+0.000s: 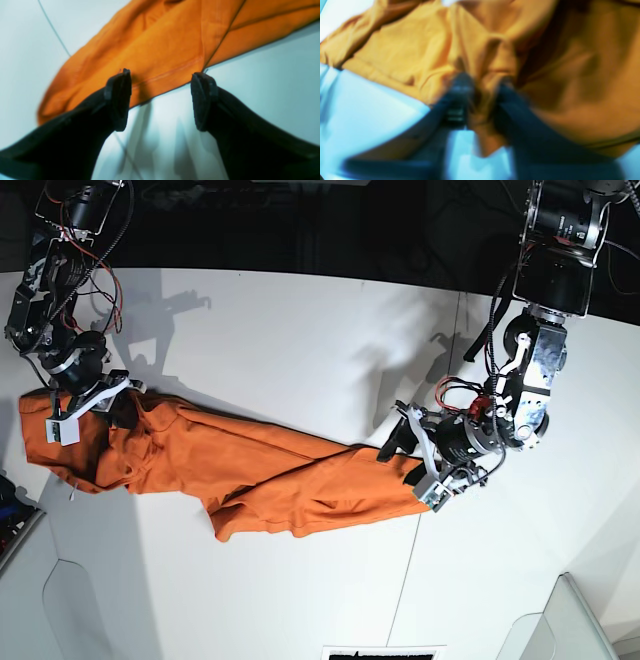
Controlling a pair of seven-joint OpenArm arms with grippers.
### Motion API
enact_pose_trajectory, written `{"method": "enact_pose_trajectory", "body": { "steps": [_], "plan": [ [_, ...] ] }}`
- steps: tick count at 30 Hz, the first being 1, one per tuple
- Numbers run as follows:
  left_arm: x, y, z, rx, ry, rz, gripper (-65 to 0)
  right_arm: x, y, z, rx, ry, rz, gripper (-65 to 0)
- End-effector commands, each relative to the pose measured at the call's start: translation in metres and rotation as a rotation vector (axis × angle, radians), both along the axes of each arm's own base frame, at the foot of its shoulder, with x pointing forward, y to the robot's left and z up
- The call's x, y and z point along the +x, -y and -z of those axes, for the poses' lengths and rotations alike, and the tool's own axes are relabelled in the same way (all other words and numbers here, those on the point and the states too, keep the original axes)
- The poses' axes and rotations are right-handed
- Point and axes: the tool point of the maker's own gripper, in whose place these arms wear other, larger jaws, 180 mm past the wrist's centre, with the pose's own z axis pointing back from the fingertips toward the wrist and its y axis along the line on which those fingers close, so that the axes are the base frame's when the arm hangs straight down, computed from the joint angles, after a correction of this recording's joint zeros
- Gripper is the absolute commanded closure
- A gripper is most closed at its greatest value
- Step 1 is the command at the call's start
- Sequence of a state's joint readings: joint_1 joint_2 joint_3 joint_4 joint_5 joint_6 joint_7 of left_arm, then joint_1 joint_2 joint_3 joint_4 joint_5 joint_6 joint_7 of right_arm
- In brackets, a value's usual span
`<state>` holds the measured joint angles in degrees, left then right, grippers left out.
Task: Layout the t-shirt on the table in an organized manner, then fold the t-shirt properly
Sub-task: 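Lower the stretched shirt onto the table and open the left gripper, then move the left gripper along the shirt and grasp another edge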
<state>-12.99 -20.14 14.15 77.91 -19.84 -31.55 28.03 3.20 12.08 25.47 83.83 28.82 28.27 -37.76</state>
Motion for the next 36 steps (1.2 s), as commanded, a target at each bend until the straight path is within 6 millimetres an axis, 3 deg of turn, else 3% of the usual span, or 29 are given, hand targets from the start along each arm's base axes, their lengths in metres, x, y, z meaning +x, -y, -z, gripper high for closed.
{"method": "enact_pose_trajectory", "body": {
  "steps": [1, 5, 11, 16, 19, 22, 26, 28, 31, 36],
  "plan": [
    [0.013, 0.005, -0.018, -0.033, 0.064, -0.001, -37.7, 0.013, 0.004, -0.022, 0.004, 0.08, -0.011, 0.0],
    [0.02, 0.004, -0.017, -0.036, 0.103, -0.046, -23.6, 0.016, -0.007, -0.035, 0.08, 0.137, -0.036, 0.0],
    [0.019, 0.015, -0.017, -0.024, 0.119, -0.005, -23.7, 0.014, -0.008, -0.034, 0.09, 0.13, -0.041, 0.0],
    [0.002, 0.051, -0.001, 0.016, 0.097, 0.106, -24.1, 0.012, -0.008, -0.032, 0.083, 0.122, -0.041, 0.0],
    [0.012, 0.05, 0.001, 0.1, 0.167, 0.04, -24.4, 0.012, -0.008, -0.031, 0.082, 0.121, -0.042, 0.0],
    [0.02, 0.045, -0.005, 0.135, 0.226, -0.009, -29.0, 0.012, -0.008, -0.031, 0.082, 0.119, -0.042, 0.0],
    [0.023, 0.042, -0.007, 0.151, 0.245, -0.018, -28.3, 0.011, -0.008, -0.029, 0.08, 0.107, -0.047, 0.0],
    [0.024, 0.042, -0.008, 0.149, 0.248, -0.018, -20.6, 0.011, -0.008, -0.029, 0.08, 0.108, -0.047, 0.0],
    [0.023, 0.043, -0.007, 0.149, 0.244, -0.014, -0.3, 0.011, -0.008, -0.029, 0.081, 0.108, -0.047, 0.0],
    [0.022, 0.036, -0.002, 0.185, 0.209, -0.02, 0.0, 0.01, -0.008, -0.029, 0.08, 0.106, -0.047, 0.0]
  ]
}}
